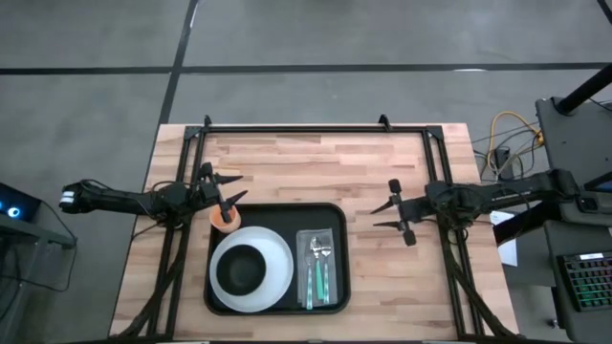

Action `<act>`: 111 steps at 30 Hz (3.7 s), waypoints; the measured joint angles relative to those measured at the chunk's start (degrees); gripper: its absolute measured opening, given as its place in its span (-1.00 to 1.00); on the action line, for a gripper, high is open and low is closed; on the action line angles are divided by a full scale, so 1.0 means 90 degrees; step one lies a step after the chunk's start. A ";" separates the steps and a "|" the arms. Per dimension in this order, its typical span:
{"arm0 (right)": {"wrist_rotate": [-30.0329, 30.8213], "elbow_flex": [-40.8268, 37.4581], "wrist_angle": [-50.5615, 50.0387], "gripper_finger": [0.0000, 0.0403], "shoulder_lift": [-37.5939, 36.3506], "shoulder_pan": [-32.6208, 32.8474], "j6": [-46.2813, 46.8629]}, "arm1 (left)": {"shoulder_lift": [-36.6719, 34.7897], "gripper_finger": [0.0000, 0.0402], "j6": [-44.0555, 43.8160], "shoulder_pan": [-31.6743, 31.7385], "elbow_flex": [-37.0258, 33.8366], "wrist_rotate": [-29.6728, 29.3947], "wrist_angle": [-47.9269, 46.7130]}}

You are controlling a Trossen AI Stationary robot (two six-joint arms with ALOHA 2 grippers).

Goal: Set up tray
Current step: Return to Home Position

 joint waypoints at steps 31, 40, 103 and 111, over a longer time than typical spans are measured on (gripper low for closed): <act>-0.0505 -0.1082 -0.1333 -0.32 -0.3606 0.0000 -0.0500 | 0.0000 -0.01 0.0001 -0.0002 0.0000 0.0002 0.0000; -0.0133 -0.1376 -0.1151 -0.32 -0.3973 -0.0032 -0.0634 | -0.0002 -0.01 -0.0001 0.0000 0.0002 -0.0001 0.0002; 0.1059 -0.1371 -0.1227 -0.34 -0.3239 -0.0039 -0.1282 | 0.0000 -0.01 0.0000 0.0000 0.0002 0.0002 0.0000; 0.1059 -0.1371 -0.1228 -0.36 -0.3239 -0.0042 -0.1282 | -0.0002 -0.01 0.0001 -0.0002 0.0002 0.0002 0.0000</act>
